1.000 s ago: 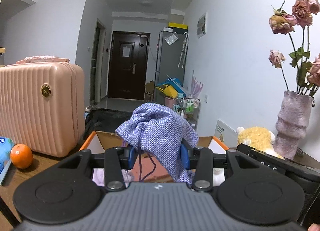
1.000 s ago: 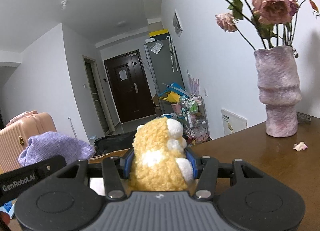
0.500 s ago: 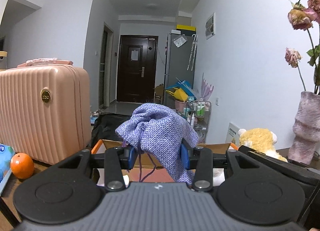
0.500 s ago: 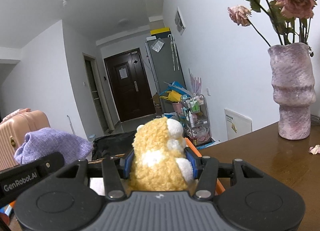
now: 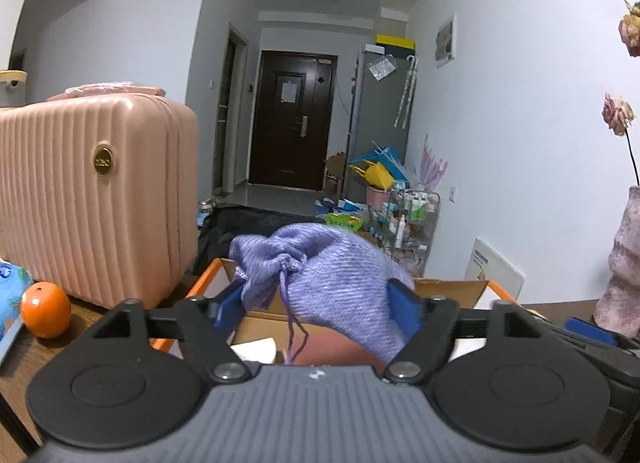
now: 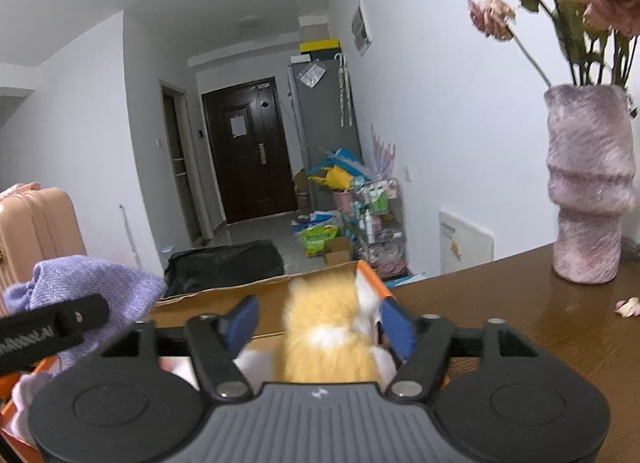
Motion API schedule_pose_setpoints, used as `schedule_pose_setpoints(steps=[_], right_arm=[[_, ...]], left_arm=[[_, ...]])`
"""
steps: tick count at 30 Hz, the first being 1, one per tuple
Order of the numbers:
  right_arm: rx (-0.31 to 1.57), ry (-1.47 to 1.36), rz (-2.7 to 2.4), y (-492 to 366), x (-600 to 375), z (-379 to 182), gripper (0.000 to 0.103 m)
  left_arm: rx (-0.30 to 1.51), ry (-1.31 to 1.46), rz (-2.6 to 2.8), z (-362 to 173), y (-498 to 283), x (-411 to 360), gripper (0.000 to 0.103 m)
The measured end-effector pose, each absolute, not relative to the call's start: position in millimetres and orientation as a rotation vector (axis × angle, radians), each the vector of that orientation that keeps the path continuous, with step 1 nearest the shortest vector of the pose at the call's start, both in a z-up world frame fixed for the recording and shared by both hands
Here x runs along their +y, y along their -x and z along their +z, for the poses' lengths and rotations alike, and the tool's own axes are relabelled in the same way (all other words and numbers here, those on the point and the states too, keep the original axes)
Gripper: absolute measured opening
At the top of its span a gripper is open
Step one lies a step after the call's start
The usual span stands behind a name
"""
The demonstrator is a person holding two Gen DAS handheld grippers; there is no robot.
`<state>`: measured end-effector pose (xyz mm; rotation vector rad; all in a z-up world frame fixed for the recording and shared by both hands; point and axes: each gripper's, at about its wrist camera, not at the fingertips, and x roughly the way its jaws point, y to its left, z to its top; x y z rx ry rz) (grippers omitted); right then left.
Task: Organize soft objects
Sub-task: 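Open the left gripper to drop the pouch while the right drops the alpaca into the box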
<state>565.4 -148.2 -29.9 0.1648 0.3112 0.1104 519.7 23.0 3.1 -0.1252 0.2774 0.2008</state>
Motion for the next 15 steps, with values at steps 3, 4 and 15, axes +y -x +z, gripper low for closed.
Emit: schedule_pose_setpoints(steps=[3, 4, 15], right_arm=[[0.288, -0.14, 0.095, -560, -147, -29, 0.091], [0.282, -0.134, 0.091, -559, -147, -29, 0.093], [0.236, -0.101, 0.092, -538, -154, -29, 0.103]], left_arm=[[0.255, 0.12, 0.235, 4, -516, 24, 0.101], [0.252, 0.12, 0.238, 4, -515, 25, 0.103], [0.229, 0.133, 0.244, 9, -499, 29, 0.103]])
